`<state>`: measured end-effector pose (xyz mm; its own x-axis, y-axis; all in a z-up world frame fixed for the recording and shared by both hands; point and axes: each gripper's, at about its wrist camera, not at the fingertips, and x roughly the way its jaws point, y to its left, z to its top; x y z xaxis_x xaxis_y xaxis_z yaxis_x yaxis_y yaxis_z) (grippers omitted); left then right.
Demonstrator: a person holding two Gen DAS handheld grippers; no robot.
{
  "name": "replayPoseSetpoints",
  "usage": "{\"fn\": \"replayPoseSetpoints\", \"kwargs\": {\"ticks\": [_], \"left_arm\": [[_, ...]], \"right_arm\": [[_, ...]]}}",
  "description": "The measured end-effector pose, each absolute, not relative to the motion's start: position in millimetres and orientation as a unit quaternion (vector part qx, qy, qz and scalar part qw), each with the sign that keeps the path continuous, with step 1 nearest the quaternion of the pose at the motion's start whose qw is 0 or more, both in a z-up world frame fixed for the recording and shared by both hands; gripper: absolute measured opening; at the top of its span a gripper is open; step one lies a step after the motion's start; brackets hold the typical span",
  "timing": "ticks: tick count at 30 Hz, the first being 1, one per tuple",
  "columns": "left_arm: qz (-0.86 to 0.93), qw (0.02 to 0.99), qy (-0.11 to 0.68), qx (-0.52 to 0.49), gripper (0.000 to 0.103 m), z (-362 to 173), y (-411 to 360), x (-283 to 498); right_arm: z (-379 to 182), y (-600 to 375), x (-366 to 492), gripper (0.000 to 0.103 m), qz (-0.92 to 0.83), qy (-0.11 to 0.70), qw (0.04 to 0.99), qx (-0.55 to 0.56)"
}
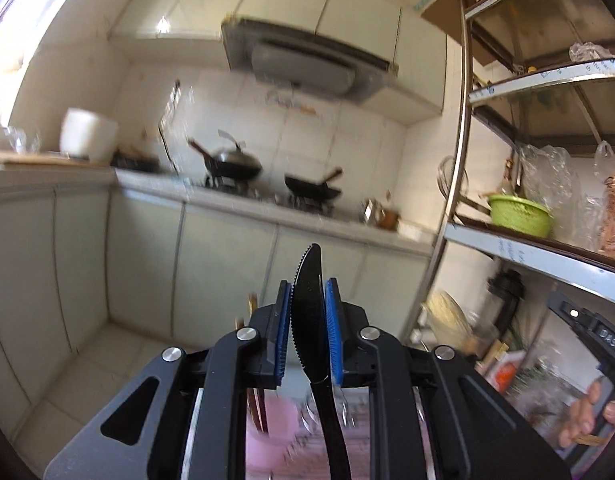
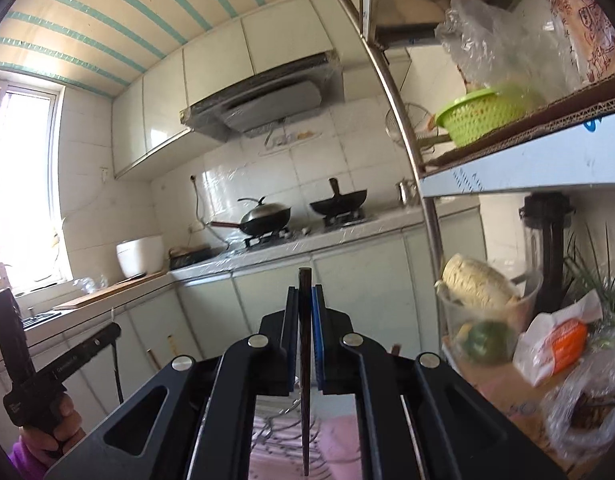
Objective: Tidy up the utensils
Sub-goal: 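Lift the knife and chopstick up over the pink cup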
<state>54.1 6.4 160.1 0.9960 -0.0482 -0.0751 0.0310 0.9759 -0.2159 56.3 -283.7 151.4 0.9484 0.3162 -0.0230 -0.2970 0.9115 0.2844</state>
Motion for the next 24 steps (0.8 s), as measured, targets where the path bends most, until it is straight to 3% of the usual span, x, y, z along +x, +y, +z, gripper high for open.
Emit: {"fn": "replayPoseSetpoints", "kwargs": {"ticks": [8, 24], "left_arm": [[0.052, 0.997, -0.024, -0.06, 0.017, 138, -11, 90], [0.11, 0.992, -0.051, -0.017, 0.017, 82, -17, 119]], "right_arm": [[143, -284, 89, 0.006, 0.136, 0.007, 0.982, 0.133], [89, -271, 129, 0.006, 0.123, 0.033, 0.985, 0.116]]}}
